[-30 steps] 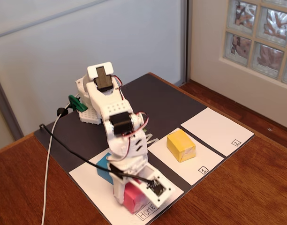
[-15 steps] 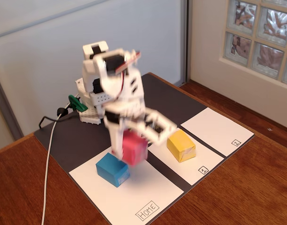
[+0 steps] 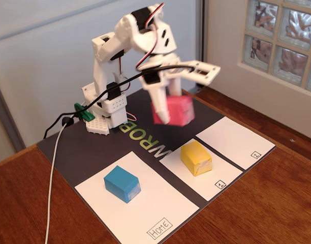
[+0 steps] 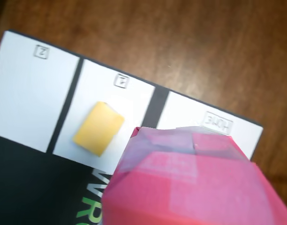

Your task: Move box red to zone 1

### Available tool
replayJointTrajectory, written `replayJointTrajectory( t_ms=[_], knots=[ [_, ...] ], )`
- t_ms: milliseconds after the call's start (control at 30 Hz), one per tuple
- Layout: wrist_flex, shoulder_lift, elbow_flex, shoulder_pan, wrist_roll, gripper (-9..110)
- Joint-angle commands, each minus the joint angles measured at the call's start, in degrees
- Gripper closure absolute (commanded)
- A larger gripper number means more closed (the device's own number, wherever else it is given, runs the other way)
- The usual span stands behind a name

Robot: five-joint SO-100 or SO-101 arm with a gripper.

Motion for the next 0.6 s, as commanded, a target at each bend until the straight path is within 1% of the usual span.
replayJointTrajectory(
  t_ms=[0, 200, 567],
  knots=[
    [0.53, 1.23, -2.99, -3.52, -0.09, 102],
    [-2.29, -4.13, -2.99, -4.92, -2.11, 102],
    [-3.16, -13.54, -2.99, -6.5, -4.13, 102]
  ],
)
